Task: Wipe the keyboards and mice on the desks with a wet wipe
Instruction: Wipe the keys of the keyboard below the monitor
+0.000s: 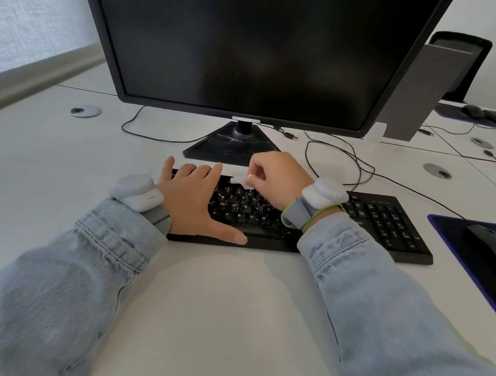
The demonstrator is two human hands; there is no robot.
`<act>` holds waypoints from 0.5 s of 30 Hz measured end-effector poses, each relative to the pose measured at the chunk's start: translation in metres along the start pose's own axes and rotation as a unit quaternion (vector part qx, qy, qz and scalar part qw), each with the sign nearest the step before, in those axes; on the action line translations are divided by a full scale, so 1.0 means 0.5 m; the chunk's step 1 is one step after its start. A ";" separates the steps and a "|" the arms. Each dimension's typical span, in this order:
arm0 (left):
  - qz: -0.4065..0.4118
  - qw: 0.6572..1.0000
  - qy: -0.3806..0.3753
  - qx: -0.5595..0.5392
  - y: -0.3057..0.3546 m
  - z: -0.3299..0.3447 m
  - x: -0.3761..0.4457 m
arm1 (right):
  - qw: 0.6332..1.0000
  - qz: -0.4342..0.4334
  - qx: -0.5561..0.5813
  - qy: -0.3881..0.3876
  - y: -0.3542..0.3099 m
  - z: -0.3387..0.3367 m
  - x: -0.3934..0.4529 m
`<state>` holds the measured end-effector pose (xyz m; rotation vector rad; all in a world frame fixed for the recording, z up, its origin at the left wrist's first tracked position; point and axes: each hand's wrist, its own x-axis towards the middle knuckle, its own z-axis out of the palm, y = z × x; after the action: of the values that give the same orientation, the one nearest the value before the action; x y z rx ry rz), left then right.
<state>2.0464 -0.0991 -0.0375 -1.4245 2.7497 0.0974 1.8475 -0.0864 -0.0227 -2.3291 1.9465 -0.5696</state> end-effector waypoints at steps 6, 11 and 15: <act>-0.001 1.000 0.006 -0.008 0.000 0.003 -0.005 | 0.991 0.098 -0.076 -0.053 0.068 -0.055 -0.029; -0.004 0.999 0.048 -0.009 0.008 0.012 -0.010 | 0.998 0.042 -0.028 0.038 0.022 -0.030 -0.020; -0.008 0.999 0.046 -0.012 -0.011 0.013 -0.014 | 0.998 0.053 -0.039 -0.009 0.014 -0.021 -0.020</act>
<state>2.0549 -0.0958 -0.0435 -1.4924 2.8190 0.0655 1.8365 -0.0764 -0.0172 -2.2478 2.1047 -0.4713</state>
